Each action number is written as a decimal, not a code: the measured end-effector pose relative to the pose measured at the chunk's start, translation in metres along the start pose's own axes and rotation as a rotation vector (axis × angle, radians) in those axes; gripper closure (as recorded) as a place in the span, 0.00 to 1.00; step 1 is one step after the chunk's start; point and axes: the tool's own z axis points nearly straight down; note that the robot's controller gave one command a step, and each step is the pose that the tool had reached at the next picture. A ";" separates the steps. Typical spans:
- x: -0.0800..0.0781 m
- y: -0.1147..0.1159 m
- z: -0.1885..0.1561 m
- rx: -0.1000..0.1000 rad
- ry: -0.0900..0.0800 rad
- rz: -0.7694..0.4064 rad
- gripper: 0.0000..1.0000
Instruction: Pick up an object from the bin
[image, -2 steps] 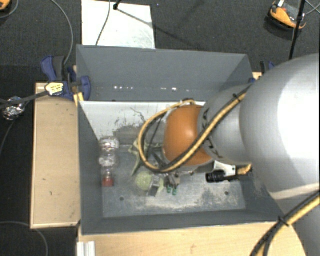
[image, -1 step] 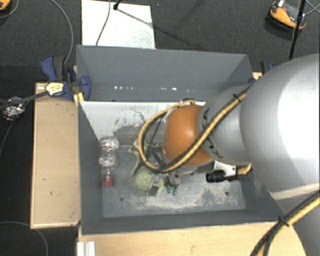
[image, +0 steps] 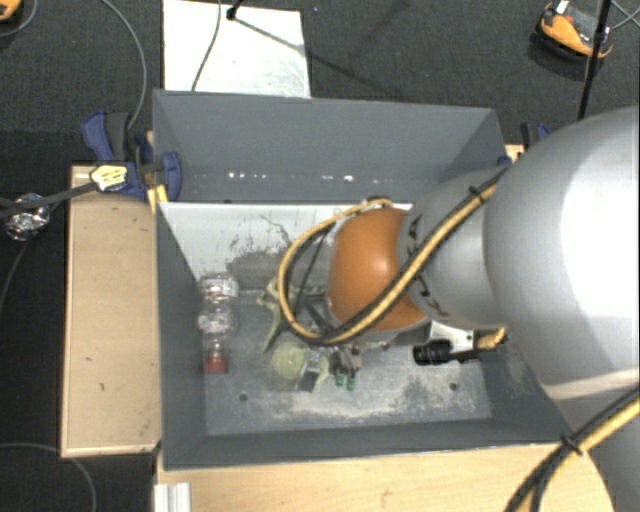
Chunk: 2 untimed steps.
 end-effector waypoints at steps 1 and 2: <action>0.001 -0.001 -0.018 0.002 0.003 0.000 1.00; 0.000 0.000 -0.038 0.001 0.001 0.000 1.00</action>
Offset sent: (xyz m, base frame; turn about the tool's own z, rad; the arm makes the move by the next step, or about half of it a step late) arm 0.0001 -0.0001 0.0818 0.0000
